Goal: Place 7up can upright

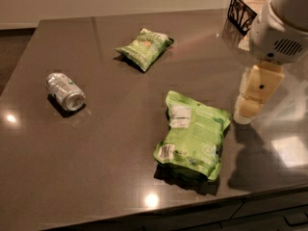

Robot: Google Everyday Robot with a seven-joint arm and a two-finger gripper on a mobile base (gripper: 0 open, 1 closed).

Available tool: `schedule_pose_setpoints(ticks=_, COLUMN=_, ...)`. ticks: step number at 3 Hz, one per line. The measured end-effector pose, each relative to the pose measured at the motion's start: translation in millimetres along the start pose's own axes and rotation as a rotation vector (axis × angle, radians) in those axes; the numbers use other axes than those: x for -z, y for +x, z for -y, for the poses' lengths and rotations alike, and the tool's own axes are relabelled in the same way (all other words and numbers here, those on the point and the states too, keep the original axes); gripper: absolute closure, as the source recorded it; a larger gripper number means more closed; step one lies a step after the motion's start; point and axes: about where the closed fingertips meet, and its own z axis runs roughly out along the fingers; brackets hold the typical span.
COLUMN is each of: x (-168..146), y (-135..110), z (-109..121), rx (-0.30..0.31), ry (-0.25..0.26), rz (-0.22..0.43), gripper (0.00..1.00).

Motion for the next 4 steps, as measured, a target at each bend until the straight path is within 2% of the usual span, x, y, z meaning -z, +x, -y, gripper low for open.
schedule_pose_setpoints(ticks=2, x=-29.9, y=-83.6, z=-1.8, rx=-0.02, ry=-0.049, rz=0.032, gripper=0.0)
schedule_pose_setpoints(ticks=3, x=-55.3, y=-126.4, z=-2.2, rx=-0.036, ry=-0.084, rz=0.029, gripper=0.0)
schedule_pose_setpoints(ticks=4, x=-77.1, y=-174.9, z=-5.5, rx=-0.026, ry=-0.109, rz=0.013, gripper=0.0)
